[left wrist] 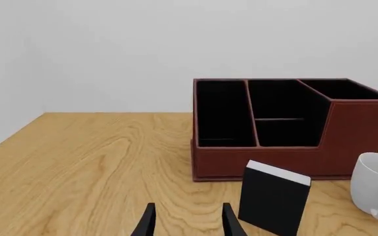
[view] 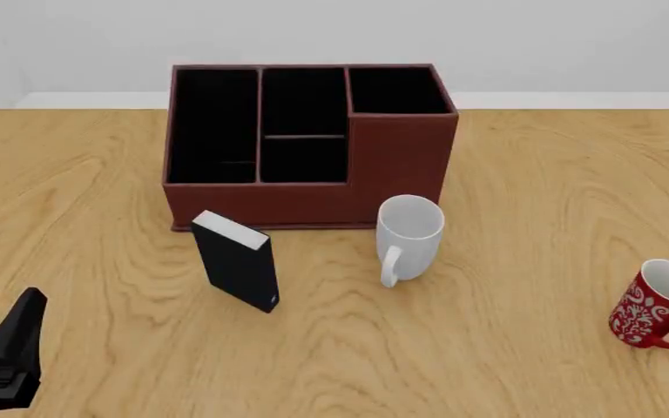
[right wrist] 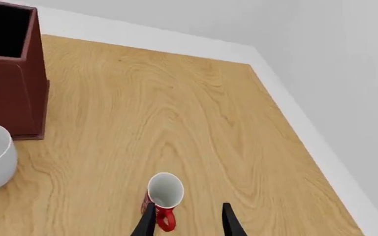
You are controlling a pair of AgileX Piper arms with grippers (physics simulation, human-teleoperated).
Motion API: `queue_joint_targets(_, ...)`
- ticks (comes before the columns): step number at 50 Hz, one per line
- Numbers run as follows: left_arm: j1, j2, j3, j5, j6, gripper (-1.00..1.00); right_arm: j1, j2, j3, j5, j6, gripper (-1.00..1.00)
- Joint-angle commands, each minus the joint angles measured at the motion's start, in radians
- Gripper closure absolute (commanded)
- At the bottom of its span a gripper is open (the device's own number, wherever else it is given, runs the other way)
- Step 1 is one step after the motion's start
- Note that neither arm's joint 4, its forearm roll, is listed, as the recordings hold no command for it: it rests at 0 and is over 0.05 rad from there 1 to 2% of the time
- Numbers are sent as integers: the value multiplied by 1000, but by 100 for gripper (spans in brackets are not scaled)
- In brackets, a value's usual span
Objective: Pick up the red mug and place it to the right of the caddy.
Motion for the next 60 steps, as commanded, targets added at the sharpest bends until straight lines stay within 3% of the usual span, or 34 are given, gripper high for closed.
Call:
queue_joint_targets(1,0,0,0,0,0,-100,-70,68,74,-42,-54,-100)
queue_joint_targets(18,0,0,0,0,0,-100,-74,171,207,-186,-23,-100)
queue_joint_targets(60,0,0,0,0,0,-100,-41,404,324,-447,-38,-100)
